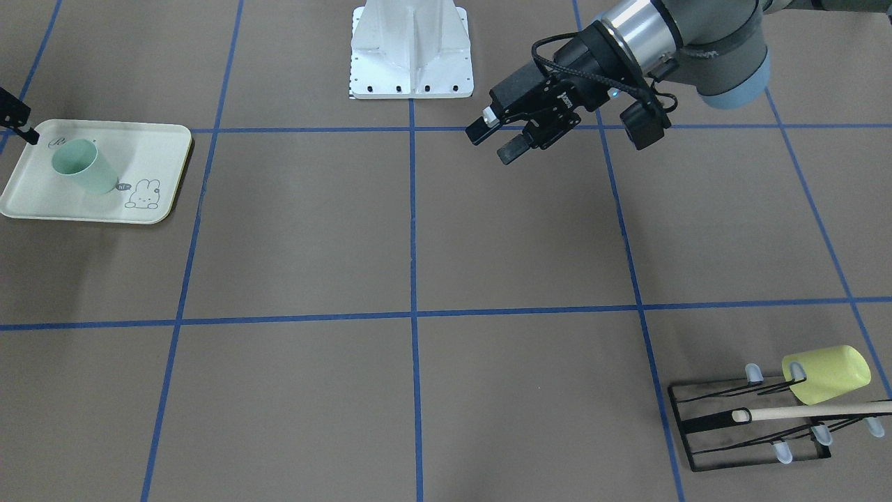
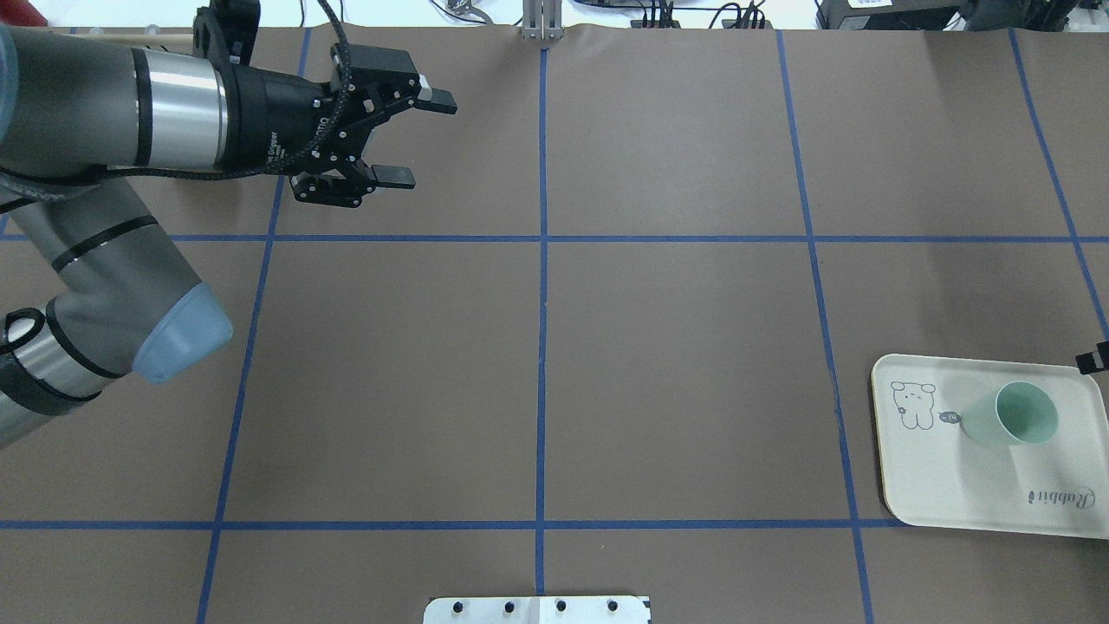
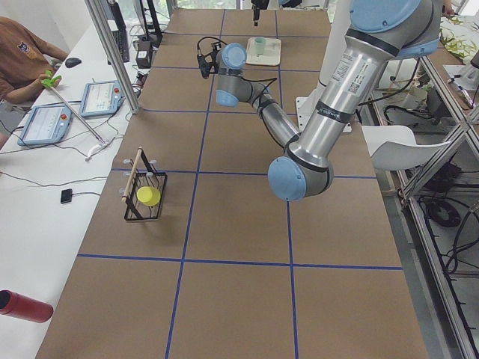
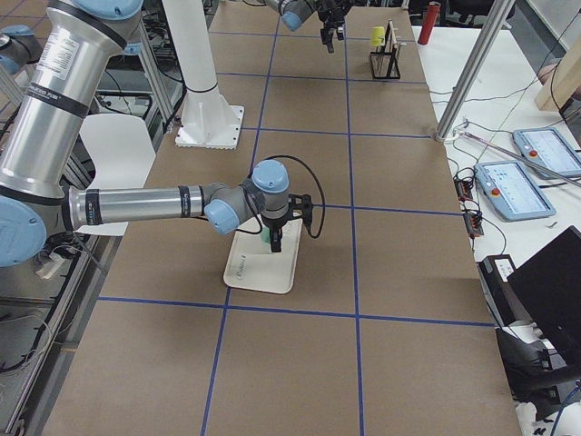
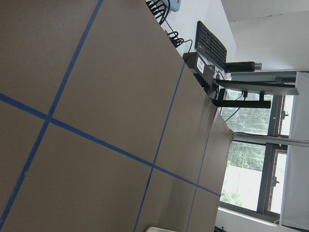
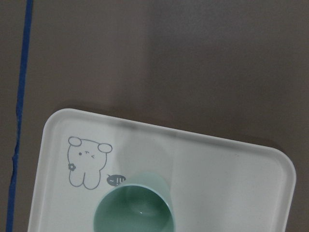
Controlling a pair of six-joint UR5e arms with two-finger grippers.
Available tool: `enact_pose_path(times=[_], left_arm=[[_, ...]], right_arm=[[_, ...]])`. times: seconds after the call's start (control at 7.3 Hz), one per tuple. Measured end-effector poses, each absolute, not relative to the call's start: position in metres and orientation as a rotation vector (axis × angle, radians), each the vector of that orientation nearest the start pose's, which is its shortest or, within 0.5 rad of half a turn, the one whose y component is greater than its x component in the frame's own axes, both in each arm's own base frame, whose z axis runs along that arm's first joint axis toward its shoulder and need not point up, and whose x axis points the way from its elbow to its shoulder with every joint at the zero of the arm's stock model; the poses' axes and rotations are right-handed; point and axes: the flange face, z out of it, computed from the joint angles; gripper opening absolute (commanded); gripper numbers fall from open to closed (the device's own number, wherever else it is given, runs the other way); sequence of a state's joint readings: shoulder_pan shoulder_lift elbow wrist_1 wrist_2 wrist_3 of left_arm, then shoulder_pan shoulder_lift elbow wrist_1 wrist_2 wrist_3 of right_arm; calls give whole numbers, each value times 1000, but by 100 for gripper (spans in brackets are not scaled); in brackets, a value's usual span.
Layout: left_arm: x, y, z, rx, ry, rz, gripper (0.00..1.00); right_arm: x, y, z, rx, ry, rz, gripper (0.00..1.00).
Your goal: Left arm grabs green cup and hands to right arm on tray
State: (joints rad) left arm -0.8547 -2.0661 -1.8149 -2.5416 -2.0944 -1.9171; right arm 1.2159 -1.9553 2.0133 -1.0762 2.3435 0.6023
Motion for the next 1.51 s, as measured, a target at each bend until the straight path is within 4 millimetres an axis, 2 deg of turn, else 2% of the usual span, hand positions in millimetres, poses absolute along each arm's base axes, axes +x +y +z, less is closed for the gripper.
enact_pose_path(times=[0.14, 0.27, 0.55, 0.68, 0.96, 1.1, 1.37, 1.51], left_arm=[[287, -488, 176, 112, 1653, -416, 100], [264, -497, 204, 200, 1570, -370, 100], [215, -512, 269, 355, 1351, -272, 100], [184, -514, 308, 414, 1221, -220, 100], [119, -506, 393, 494, 981, -81, 100], [92, -497, 430, 500, 875, -9, 100], [62, -472, 495, 390, 732, 118, 100], [51, -459, 518, 291, 722, 156, 100]], right_arm=[[-45, -365, 534, 158, -918, 60, 100], [-36, -375, 532, 176, -918, 88, 100], [-28, -391, 533, 195, -915, 113, 100], [-29, -402, 533, 195, -911, 114, 100], [-26, -424, 529, 186, -882, 83, 100], [-21, -435, 525, 178, -865, 69, 100], [-10, -447, 524, 177, -818, 39, 100], [-8, -453, 523, 173, -797, 33, 100]])
